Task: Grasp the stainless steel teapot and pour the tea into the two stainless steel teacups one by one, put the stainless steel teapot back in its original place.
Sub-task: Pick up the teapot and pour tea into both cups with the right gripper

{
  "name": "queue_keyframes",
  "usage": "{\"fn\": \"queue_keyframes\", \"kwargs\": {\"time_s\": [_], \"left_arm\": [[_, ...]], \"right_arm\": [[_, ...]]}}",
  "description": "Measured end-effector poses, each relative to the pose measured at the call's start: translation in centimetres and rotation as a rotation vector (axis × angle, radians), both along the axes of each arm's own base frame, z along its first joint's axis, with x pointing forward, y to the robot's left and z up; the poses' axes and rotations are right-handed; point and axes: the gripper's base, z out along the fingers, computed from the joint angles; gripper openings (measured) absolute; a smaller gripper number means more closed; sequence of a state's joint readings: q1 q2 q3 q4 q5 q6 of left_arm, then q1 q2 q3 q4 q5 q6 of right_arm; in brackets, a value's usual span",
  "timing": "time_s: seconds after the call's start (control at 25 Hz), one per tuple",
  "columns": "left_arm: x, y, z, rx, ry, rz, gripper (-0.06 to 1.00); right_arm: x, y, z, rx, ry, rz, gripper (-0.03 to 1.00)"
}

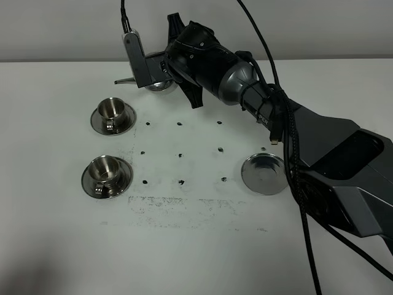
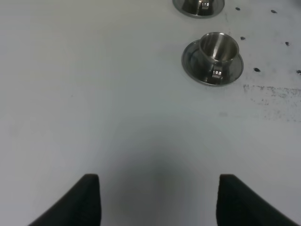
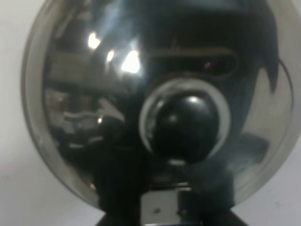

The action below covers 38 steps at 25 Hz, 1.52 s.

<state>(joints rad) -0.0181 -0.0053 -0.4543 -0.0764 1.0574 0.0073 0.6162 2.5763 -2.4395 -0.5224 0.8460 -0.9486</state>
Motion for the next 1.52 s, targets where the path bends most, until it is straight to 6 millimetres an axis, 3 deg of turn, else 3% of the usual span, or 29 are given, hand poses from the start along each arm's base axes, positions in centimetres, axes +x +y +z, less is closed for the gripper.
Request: {"fn": "queue_keyframes", "kwargs": {"time_s": [0.32, 1.16, 1.52], "left_arm": [[0.0, 0.0, 0.0, 0.000, 0.000, 0.000, 0.52], [0.0, 0.0, 0.0, 0.000, 0.000, 0.000, 0.52], [0.0, 0.0, 0.0, 0.000, 0.000, 0.000, 0.52]], "right_arm": [[-0.4, 1.3, -1.7, -0.028, -0.003, 0.038, 0.18], [-0.1, 1.7, -1.2, -0.131, -0.102, 0.121, 0.18], [0.1, 1.7, -2.2, -0.174, -0.116, 0.135, 0.18]]}}
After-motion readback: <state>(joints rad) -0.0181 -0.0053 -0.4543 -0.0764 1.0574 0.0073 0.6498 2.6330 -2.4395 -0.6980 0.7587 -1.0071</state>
